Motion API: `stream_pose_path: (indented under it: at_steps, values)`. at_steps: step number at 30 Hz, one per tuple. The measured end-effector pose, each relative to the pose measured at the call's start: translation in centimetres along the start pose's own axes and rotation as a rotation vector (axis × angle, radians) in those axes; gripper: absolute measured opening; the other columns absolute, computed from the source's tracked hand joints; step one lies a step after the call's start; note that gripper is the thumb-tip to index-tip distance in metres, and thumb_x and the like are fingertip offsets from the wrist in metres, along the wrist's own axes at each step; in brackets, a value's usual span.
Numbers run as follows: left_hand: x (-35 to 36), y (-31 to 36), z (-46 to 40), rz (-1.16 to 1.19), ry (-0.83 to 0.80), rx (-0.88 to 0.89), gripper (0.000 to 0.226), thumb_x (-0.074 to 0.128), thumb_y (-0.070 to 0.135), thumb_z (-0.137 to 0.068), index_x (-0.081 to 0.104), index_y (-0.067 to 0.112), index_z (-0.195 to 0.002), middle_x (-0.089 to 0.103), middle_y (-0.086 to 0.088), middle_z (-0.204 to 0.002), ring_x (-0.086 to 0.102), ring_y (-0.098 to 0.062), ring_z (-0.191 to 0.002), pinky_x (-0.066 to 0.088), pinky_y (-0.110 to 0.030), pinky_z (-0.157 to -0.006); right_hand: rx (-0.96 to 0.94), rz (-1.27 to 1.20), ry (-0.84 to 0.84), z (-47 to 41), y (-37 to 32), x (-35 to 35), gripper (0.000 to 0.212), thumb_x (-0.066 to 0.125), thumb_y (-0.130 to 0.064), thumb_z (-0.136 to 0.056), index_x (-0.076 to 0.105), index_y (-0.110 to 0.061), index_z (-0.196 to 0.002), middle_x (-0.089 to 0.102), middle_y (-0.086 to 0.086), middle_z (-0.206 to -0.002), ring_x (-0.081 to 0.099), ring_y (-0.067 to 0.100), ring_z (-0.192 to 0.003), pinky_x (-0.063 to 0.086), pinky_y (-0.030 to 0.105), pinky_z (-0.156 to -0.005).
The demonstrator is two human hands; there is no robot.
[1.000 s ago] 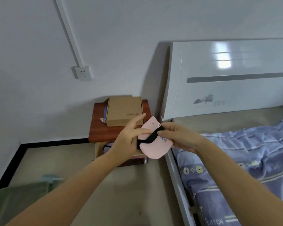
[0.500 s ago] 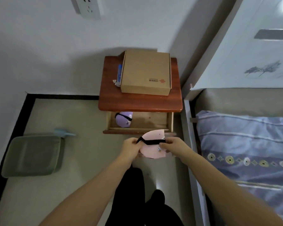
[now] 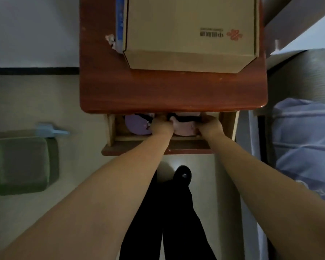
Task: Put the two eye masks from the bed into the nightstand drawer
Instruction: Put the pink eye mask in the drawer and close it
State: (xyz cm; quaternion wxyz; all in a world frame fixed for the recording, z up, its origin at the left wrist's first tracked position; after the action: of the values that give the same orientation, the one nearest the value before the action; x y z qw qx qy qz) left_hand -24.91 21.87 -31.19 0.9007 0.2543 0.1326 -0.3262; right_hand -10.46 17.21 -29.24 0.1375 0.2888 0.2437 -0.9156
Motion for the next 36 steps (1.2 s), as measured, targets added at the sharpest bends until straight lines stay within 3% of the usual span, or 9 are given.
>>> stream_pose_path:
  at_steps: [5,8,12,15,19,24,30,33,36]
  values:
    - [0.5,-0.8,-0.7,-0.031,-0.026,-0.007,0.029,0.036,0.012,-0.099,0.060,-0.001,-0.107,0.059,-0.025,-0.122,0.055,-0.038,-0.113,0.045,-0.042,-0.096,-0.093,0.036,0.036,-0.9,0.5,1.1,0.026,0.046,-0.019,-0.092,0.057,-0.017,-0.115,0.063,0.002,-0.094,0.063,0.023,-0.083,0.053,0.035,-0.074]
    - [-0.7,-0.6,2.2,0.241,0.038,0.000,0.025,0.035,0.009,-0.098,0.057,0.010,-0.086,0.063,-0.027,-0.107,0.059,-0.037,-0.100,0.046,-0.039,-0.083,-0.034,-0.031,0.069,0.6,1.0,-0.1,0.024,0.045,-0.024,-0.093,0.059,-0.009,-0.105,0.066,0.007,-0.088,0.059,0.020,-0.071,0.046,0.028,-0.058]
    - [-2.7,-3.3,7.5,0.735,-0.133,-0.174,0.022,0.040,0.005,-0.097,0.059,-0.003,-0.103,0.060,-0.015,-0.079,0.062,-0.023,-0.070,0.052,-0.040,-0.090,0.247,-0.718,-0.157,6.0,3.0,-1.5,0.019,0.045,-0.016,-0.095,0.058,-0.003,-0.097,0.068,0.011,-0.081,0.070,0.017,-0.064,0.060,0.029,-0.061]
    - [-3.9,-7.2,10.1,0.844,-0.193,-0.355,0.036,0.039,0.014,-0.099,0.047,-0.008,-0.125,0.061,-0.025,-0.113,0.062,-0.035,-0.104,0.047,-0.038,-0.092,0.432,-0.959,-0.437,9.9,4.9,-0.7,0.034,0.040,-0.021,-0.098,0.048,0.005,-0.119,0.064,0.023,-0.109,0.069,0.029,-0.092,0.058,0.036,-0.076]
    - [-5.5,-8.7,10.3,1.238,-0.163,-0.411,0.036,0.035,0.009,-0.095,0.040,-0.001,-0.129,0.044,-0.023,-0.137,0.034,-0.037,-0.137,0.029,-0.045,-0.112,0.494,-1.337,-0.441,10.3,5.5,-0.4,0.044,0.038,-0.015,-0.097,0.030,-0.003,-0.139,0.038,0.022,-0.144,0.044,0.038,-0.127,0.037,0.052,-0.104]
    - [-6.8,-7.5,11.1,1.481,-0.155,-0.333,0.058,0.024,-0.003,-0.088,0.010,-0.007,-0.144,0.013,-0.024,-0.155,0.018,-0.040,-0.142,0.019,-0.051,-0.117,0.372,-1.427,-0.408,10.2,4.7,-1.6,0.049,0.028,0.001,-0.092,0.030,-0.006,-0.140,0.050,0.026,-0.128,0.059,0.038,-0.107,0.048,0.051,-0.092]
    - [-8.9,-2.9,11.8,1.519,-0.199,-0.184,0.059,0.022,-0.005,-0.086,0.013,-0.004,-0.144,0.015,-0.027,-0.154,0.021,-0.043,-0.141,0.020,-0.051,-0.117,0.257,-1.516,-0.392,8.9,1.5,-4.1,0.062,0.027,0.011,-0.081,0.029,-0.005,-0.141,0.036,0.025,-0.144,0.048,0.040,-0.123,0.048,0.053,-0.089]
    - [-9.5,-0.5,10.1,1.492,-0.207,-0.141,0.048,0.021,-0.003,-0.087,0.025,-0.005,-0.135,0.020,-0.027,-0.152,0.024,-0.043,-0.139,0.019,-0.050,-0.117,0.262,-1.552,-0.314,6.8,-0.6,-4.8,0.042,0.022,0.013,-0.078,0.049,0.000,-0.108,0.050,0.024,-0.128,0.042,0.042,-0.129,0.041,0.055,-0.094]
    - [-9.7,0.4,8.7,1.505,-0.240,-0.119,0.038,0.022,-0.001,-0.086,0.032,-0.002,-0.123,0.025,-0.025,-0.149,0.025,-0.042,-0.139,0.019,-0.051,-0.116,0.267,-1.643,-0.282,5.6,-1.6,-4.7,0.046,0.021,0.016,-0.075,0.045,0.003,-0.111,0.050,0.025,-0.119,0.039,0.042,-0.130,0.036,0.056,-0.102]
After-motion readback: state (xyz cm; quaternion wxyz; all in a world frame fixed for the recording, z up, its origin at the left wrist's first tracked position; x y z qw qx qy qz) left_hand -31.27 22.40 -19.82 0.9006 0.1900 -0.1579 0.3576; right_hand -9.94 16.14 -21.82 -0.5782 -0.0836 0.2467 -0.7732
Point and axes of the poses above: each hand's wrist, its own z-axis away from the middle knuckle, its own x-axis out of the palm, y = z × x, the point moved 3 cm from there along -z, towards the middle knuckle
